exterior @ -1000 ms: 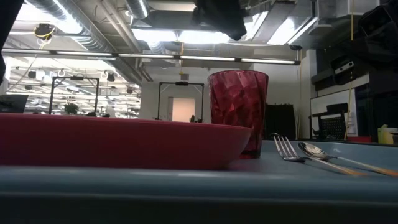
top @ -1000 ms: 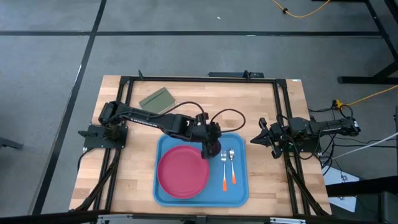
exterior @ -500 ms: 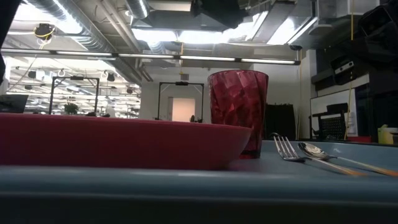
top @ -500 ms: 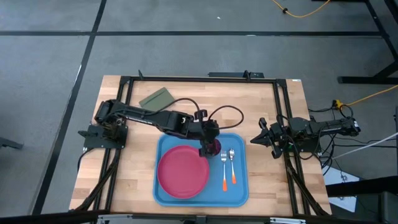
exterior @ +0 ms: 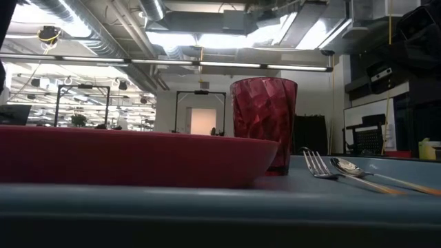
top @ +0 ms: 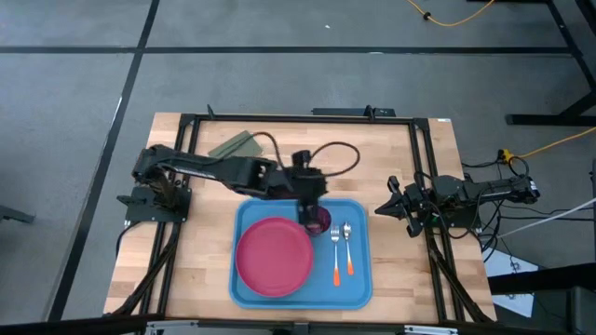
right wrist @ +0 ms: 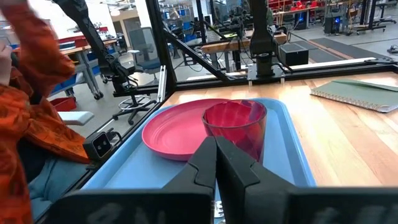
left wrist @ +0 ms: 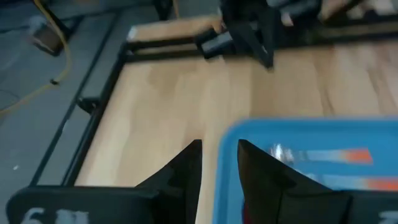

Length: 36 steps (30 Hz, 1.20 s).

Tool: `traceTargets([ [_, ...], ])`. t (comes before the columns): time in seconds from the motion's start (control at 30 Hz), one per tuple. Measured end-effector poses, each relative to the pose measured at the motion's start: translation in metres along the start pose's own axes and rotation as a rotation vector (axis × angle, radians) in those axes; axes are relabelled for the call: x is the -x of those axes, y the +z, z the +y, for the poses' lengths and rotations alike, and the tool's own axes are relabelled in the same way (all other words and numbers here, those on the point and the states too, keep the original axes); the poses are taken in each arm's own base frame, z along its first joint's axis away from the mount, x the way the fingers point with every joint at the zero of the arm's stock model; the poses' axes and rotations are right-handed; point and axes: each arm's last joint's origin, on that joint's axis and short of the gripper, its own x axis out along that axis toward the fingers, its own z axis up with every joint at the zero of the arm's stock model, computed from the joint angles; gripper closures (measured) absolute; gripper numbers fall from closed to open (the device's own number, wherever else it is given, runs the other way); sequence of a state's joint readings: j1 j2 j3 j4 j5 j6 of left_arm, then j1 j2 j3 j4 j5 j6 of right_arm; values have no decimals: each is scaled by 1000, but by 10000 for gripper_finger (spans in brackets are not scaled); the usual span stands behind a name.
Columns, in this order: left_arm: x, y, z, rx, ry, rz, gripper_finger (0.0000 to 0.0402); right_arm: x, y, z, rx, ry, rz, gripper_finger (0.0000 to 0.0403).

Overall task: Pick and place plate/cup/fork/spoon on tray
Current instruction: Return to Home Position

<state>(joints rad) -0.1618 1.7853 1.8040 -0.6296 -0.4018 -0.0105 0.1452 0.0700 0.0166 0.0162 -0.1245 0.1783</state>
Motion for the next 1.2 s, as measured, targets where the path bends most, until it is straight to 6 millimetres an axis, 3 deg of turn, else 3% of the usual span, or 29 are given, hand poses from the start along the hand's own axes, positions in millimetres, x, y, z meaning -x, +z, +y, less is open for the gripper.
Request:
traceTargets([
  [0.2, 28, 6, 15, -70, -43, -31, 307, 0, 0, 0, 0, 0, 0, 395],
  [0.37, 67, 12, 36, -46, -58, -78, 307, 0, 0, 0, 0, 0, 0, 395],
  [0.57, 99, -5, 49, -13, -96, -205, 307, 0, 0, 0, 0, 0, 1, 395],
  [0.7, 107, -43, 51, 18, -90, -298, 307, 0, 0, 0, 0, 0, 0, 395],
  [1.0, 104, -152, 49, 71, -139, -476, 307, 0, 0, 0, 0, 0, 0, 395],
  [1.2, 110, -208, 49, 87, -197, -600, 307, 0, 0, 0, 0, 0, 0, 395],
])
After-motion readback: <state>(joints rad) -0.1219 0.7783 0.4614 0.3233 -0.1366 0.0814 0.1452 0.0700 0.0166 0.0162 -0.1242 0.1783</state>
